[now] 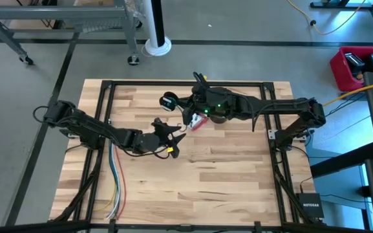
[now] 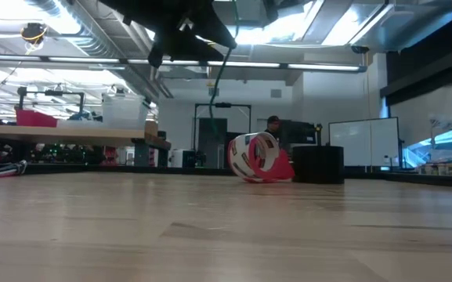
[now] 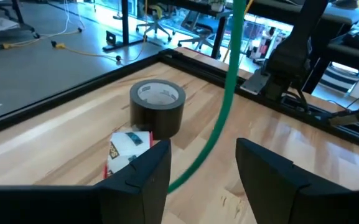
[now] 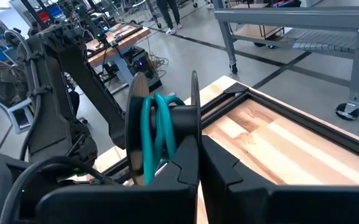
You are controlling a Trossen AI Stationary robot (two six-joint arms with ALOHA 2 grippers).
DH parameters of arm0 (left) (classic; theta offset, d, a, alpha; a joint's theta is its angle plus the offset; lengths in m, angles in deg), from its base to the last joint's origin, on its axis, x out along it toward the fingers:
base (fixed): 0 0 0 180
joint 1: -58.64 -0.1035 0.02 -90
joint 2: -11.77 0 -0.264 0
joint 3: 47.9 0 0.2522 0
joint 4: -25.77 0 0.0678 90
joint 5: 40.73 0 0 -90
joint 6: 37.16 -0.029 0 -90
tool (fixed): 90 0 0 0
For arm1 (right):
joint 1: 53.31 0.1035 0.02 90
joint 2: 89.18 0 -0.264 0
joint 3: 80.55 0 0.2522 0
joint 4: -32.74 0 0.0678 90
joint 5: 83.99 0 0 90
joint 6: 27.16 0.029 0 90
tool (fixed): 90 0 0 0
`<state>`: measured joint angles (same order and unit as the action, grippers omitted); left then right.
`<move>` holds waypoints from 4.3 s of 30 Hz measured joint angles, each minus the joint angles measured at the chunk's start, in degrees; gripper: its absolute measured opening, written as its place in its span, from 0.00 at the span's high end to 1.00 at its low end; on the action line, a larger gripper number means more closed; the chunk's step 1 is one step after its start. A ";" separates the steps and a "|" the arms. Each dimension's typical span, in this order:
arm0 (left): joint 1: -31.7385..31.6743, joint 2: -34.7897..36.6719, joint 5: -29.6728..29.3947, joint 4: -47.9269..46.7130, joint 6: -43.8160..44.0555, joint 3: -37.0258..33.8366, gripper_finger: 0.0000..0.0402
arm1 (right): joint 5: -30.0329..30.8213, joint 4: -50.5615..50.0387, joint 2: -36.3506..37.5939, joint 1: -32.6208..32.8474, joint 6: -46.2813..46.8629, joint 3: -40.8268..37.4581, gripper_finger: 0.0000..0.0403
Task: Coil cords
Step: Coil the green wire on the spool
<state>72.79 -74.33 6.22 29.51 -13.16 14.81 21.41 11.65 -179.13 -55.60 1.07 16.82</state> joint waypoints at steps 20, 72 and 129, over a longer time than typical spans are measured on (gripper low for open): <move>-4.86 0.00 5.69 -0.32 -1.54 0.00 0.85 | -2.58 1.74 0.00 0.00 0.00 0.00 0.99; -4.46 26.38 -8.47 -24.04 5.49 -0.02 1.00 | -6.43 -6.54 -9.48 0.00 4.48 0.00 0.99; -4.42 18.64 0.29 -34.51 12.94 0.13 0.96 | -10.54 6.26 -6.84 -4.11 7.52 -0.09 0.99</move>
<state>68.38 -55.69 6.51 -4.99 -0.22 14.94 10.86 17.91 -185.97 -59.70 8.59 16.73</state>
